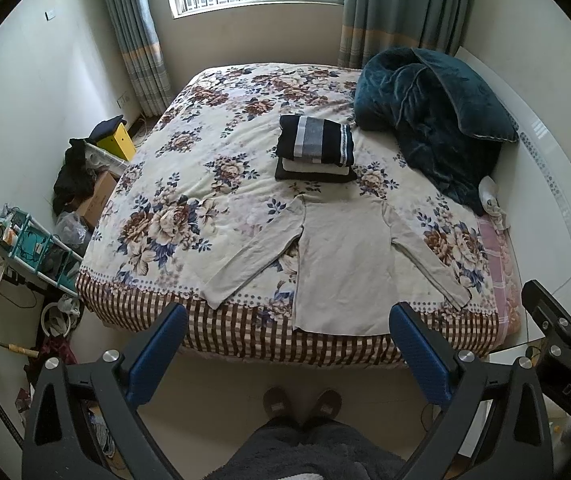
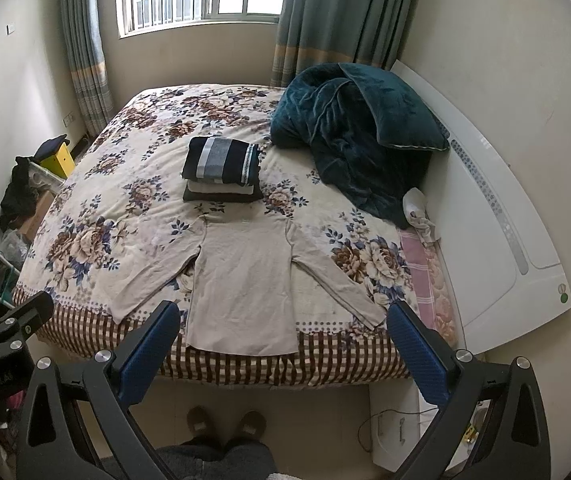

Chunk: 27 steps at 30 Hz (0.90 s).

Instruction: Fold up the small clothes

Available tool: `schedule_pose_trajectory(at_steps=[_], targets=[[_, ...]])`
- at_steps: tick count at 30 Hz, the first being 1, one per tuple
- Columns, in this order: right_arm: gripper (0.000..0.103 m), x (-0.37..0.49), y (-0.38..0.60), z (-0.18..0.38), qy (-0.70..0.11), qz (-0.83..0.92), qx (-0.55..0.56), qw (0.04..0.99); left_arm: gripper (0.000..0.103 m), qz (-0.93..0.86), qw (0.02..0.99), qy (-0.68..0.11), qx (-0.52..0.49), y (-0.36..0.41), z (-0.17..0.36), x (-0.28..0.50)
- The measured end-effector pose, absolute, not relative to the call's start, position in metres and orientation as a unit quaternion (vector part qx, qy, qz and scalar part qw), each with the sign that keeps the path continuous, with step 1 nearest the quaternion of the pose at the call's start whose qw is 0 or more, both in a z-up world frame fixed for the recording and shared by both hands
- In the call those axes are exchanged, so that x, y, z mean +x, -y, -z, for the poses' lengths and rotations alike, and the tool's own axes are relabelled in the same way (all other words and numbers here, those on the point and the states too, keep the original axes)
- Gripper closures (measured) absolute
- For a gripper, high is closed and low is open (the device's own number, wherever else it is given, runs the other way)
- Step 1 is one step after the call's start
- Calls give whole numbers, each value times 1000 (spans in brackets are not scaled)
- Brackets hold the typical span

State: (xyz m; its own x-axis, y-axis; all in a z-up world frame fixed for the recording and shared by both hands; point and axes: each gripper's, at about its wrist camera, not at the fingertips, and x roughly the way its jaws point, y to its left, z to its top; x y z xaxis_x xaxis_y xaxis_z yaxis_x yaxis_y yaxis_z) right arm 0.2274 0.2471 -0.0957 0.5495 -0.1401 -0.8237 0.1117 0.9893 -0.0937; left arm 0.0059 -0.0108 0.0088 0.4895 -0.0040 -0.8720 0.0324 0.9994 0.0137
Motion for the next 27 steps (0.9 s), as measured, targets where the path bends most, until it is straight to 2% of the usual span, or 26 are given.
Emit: schedule_pose_trajectory(at_steps=[27], targets=[[0, 229, -248, 91, -469, 71, -15, 880, 0, 13, 865, -502, 13, 19, -20, 17]])
